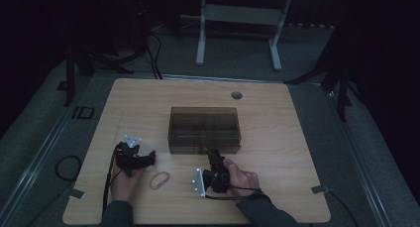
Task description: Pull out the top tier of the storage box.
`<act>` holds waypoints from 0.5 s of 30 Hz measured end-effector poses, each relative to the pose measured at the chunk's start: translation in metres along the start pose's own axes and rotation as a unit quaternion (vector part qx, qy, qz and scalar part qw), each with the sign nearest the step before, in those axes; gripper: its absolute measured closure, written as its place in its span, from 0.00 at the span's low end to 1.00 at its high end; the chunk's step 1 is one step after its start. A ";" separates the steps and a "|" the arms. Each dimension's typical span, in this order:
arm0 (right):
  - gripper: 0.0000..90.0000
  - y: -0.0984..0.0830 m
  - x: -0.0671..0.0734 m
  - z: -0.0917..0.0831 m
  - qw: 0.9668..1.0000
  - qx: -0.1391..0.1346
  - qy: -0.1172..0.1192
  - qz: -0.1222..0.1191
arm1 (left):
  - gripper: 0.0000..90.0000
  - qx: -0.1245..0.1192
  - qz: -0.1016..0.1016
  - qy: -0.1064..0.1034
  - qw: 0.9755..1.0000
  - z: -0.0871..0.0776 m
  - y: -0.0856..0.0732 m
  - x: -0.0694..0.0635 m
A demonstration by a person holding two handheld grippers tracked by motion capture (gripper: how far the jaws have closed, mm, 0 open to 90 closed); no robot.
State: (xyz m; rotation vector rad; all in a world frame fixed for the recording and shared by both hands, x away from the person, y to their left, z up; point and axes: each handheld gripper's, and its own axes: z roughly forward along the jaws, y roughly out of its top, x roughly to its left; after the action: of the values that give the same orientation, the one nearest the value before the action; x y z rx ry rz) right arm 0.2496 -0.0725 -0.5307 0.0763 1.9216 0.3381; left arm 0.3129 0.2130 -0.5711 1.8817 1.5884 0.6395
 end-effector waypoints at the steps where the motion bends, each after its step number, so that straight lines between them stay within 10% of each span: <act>1: 0.76 -0.001 -0.001 0.000 1.000 0.001 0.004 0.006 | 0.15 0.000 0.000 0.000 1.000 0.000 0.000 0.000; 15: 0.73 -0.012 -0.014 -0.001 0.996 0.005 0.031 0.080 | 0.15 -0.001 -0.001 0.000 1.000 0.000 0.000 0.000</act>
State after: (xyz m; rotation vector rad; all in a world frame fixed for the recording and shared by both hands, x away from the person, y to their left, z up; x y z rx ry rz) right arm 0.2551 -0.0871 -0.5207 0.2301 1.9844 0.4427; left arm 0.3130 0.2129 -0.5711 1.8789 1.5895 0.6391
